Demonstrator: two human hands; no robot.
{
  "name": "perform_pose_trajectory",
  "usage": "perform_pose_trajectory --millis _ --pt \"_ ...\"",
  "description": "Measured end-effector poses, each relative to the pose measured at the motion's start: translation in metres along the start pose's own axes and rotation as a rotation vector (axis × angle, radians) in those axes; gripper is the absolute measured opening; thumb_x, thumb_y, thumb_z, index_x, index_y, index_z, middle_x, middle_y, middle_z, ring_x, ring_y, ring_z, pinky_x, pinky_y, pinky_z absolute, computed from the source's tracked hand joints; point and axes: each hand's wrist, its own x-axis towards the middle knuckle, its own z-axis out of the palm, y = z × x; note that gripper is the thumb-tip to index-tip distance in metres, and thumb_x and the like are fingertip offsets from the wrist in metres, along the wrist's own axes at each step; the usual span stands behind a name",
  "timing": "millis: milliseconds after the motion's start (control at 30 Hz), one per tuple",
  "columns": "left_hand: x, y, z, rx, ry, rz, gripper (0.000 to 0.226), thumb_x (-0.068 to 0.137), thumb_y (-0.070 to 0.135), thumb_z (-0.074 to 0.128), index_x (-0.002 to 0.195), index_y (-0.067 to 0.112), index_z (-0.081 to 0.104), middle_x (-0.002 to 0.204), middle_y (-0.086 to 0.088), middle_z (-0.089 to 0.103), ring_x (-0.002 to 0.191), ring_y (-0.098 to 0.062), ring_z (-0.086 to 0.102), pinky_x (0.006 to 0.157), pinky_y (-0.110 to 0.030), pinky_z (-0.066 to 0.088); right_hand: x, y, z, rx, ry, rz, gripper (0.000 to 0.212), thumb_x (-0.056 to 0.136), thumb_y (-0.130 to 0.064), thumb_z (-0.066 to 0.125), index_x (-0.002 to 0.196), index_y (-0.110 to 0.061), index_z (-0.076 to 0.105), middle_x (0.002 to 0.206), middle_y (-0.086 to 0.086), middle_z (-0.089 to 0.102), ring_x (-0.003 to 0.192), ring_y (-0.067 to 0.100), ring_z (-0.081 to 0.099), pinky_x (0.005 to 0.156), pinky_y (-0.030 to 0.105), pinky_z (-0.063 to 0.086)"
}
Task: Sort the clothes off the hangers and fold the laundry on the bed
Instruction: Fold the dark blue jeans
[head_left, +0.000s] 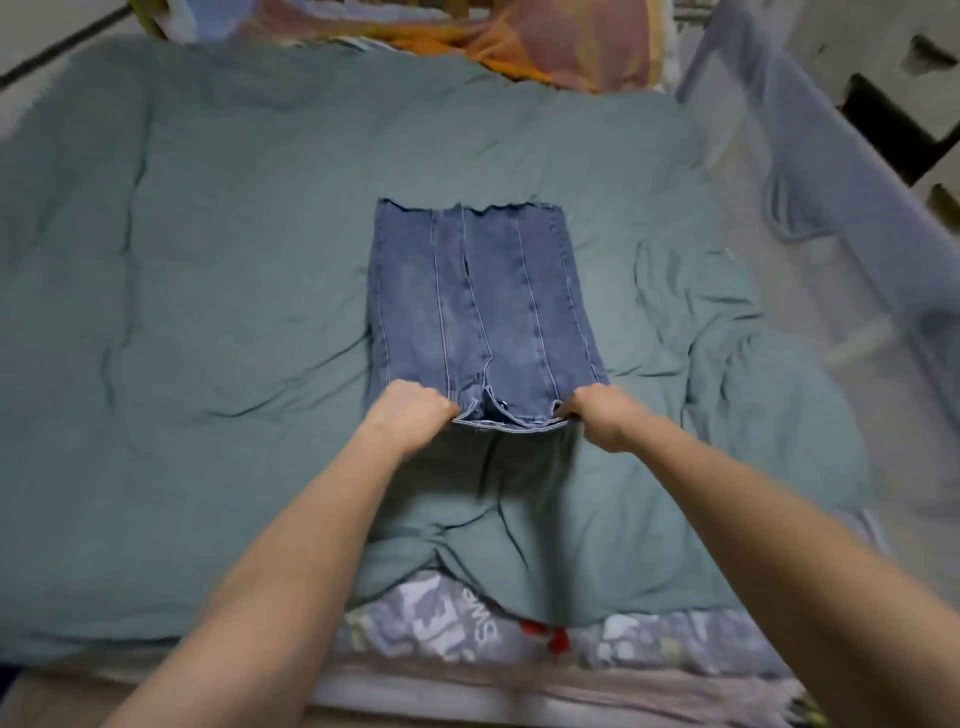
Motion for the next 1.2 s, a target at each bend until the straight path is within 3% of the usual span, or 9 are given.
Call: perform_pose_trajectory --millis 167,267,333,433,600,833,1000,1200 --pt "-0.049 0.039 0.013 -0.078 -0.134 0.149 0.023 0.097 0.025 0.045 0.110 0.021 0.063 0.113 -0.007 0.068 0.106 -0.029 0.063 0.078 -0.030 0.043 -0.045 -0.013 0.033 0.029 -0.241 -0.069 0.050 0.081 0.001 0.047 0.123 -0.021 0.061 0.120 0.008 0.063 0.110 0.029 0.057 0.088 0.031 0.045" --pt "-0.054 0.032 0.023 -0.235 -0.243 0.101 0.025 0.095 0.038 0.049 0.109 0.025 0.065 0.113 -0.005 0.068 0.107 -0.027 0.062 0.076 -0.029 0.043 -0.044 -0.016 0.044 0.055 -0.407 -0.051 0.013 0.081 -0.007 0.054 0.082 -0.017 0.061 0.083 0.007 0.062 0.082 0.025 0.058 0.077 0.032 0.051" --pt "-0.042 0.011 0.022 -0.308 -0.252 0.016 0.029 0.096 0.044 0.049 0.116 0.029 0.064 0.119 -0.001 0.066 0.113 -0.024 0.060 0.084 -0.031 0.046 -0.031 -0.016 0.034 0.136 -0.332 -0.014 0.013 0.086 -0.010 0.052 0.079 -0.011 0.063 0.082 0.011 0.062 0.083 0.028 0.058 0.078 0.033 0.049" --pt "-0.015 -0.023 0.023 -0.365 -0.182 -0.115 0.029 0.097 0.043 0.048 0.117 0.030 0.063 0.122 -0.001 0.065 0.114 -0.025 0.060 0.087 -0.034 0.047 -0.001 -0.012 0.019 0.287 -0.093 0.057 0.029 0.090 -0.010 0.049 0.110 -0.012 0.070 0.112 0.012 0.069 0.107 0.030 0.062 0.090 0.032 0.046" --pt "0.035 -0.078 0.042 -0.447 -0.179 -0.324 0.028 0.096 0.037 0.047 0.119 0.028 0.063 0.123 -0.002 0.065 0.115 -0.027 0.059 0.089 -0.036 0.047 0.075 -0.011 -0.007 0.415 0.113 0.054 0.032 0.089 -0.009 0.048 0.112 -0.013 0.070 0.115 0.008 0.069 0.110 0.028 0.061 0.094 0.032 0.045" --pt "0.121 -0.160 0.103 -0.719 -0.115 -0.531 0.045 0.095 0.029 0.055 0.135 0.011 0.050 0.136 -0.017 0.053 0.125 -0.033 0.050 0.103 -0.041 0.042 0.219 -0.027 -0.038 0.400 0.253 0.011 0.029 0.090 -0.012 0.047 0.109 -0.012 0.069 0.110 0.014 0.069 0.106 0.036 0.060 0.087 0.039 0.049" --pt "0.183 -0.207 0.153 -0.857 -0.041 -0.640 0.054 0.096 0.033 0.054 0.143 0.009 0.040 0.145 -0.017 0.041 0.131 -0.032 0.044 0.108 -0.038 0.037 0.322 -0.029 -0.046 0.365 0.315 0.035 0.030 0.093 -0.017 0.046 0.118 -0.011 0.063 0.115 0.014 0.066 0.108 0.036 0.058 0.086 0.039 0.047" --pt "0.259 -0.264 0.200 -1.068 0.007 -0.681 0.056 0.094 0.032 0.057 0.140 0.004 0.043 0.140 -0.020 0.048 0.128 -0.031 0.049 0.106 -0.034 0.039 0.420 -0.027 -0.052 0.332 0.305 0.095 0.036 0.097 -0.022 0.046 0.130 -0.010 0.052 0.130 0.014 0.057 0.117 0.032 0.053 0.093 0.041 0.046"
